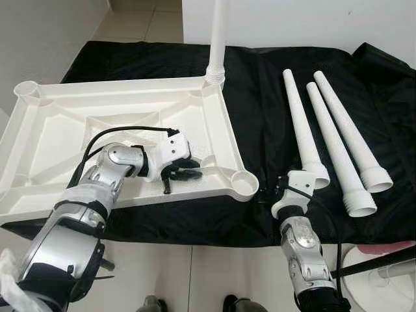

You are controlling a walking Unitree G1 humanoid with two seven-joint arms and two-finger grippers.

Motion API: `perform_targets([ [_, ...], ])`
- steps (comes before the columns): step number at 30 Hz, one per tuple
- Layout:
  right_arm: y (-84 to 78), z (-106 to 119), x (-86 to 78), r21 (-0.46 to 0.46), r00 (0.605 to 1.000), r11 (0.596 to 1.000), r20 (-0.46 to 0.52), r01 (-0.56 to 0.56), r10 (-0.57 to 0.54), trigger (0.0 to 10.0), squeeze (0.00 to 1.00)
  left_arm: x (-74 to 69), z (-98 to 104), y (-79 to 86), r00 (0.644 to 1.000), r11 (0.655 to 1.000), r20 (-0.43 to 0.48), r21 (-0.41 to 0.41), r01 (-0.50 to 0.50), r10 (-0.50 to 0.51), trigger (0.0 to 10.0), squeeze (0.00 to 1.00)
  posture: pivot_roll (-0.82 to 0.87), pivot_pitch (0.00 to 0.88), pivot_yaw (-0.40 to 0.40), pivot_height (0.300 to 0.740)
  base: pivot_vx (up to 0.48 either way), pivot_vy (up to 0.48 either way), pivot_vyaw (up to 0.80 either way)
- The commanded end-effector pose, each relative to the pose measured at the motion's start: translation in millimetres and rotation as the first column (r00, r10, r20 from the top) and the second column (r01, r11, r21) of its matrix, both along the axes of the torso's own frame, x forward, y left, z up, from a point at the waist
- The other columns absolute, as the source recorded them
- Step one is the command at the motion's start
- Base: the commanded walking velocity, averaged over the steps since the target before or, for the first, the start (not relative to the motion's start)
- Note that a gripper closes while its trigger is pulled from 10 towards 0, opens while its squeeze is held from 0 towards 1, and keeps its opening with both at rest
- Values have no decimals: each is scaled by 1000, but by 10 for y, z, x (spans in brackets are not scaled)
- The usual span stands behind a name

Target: Building children table

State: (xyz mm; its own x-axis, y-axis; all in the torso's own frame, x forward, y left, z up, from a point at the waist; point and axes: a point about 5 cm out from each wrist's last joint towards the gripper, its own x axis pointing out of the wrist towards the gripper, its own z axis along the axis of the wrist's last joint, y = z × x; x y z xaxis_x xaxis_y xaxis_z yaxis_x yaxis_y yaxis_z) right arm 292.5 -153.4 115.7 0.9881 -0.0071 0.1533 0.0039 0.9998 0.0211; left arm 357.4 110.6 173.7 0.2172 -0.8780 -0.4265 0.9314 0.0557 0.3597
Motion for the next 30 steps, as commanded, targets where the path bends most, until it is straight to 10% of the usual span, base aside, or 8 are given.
perform_targets([
  [1, 22, -93, -12, 10, 999, 1000, -42, -9, 9, 10000, 0, -56, -57, -56, 998, 999, -13, 4, 53, -53, 10000, 0, 8, 176, 9, 740, 0, 0, 0],
  [13, 12, 105, 23, 42, 998, 999, 57, 3, -6, 10000, 0, 30, 392, 207, 988, 963, 40, -235, -133, 146, 10000, 0, 9, 158, 23, 740, 0, 0, 0],
  [17, 25, 251, 21, 61, 992, 998, 123, -11, 4, 10000, 0, 42, 591, 447, 944, 850, 0, -435, -297, 330, 10000, 0, 13, 153, 17, 740, 0, 0, 0],
  [26, 27, 367, 48, 51, 986, 999, 164, -16, 7, 10000, 0, -6, 565, 606, 880, 738, -53, -522, -428, 473, 10000, 0, 14, 139, 7, 740, 0, 0, 0],
  [30, 1, 429, 75, 41, 983, 999, 183, -8, 0, 10000, 0, -94, 451, 713, 810, 624, -166, -557, -548, 563, 10000, 0, 15, 127, -1, 740, 0, 0, 0],
])
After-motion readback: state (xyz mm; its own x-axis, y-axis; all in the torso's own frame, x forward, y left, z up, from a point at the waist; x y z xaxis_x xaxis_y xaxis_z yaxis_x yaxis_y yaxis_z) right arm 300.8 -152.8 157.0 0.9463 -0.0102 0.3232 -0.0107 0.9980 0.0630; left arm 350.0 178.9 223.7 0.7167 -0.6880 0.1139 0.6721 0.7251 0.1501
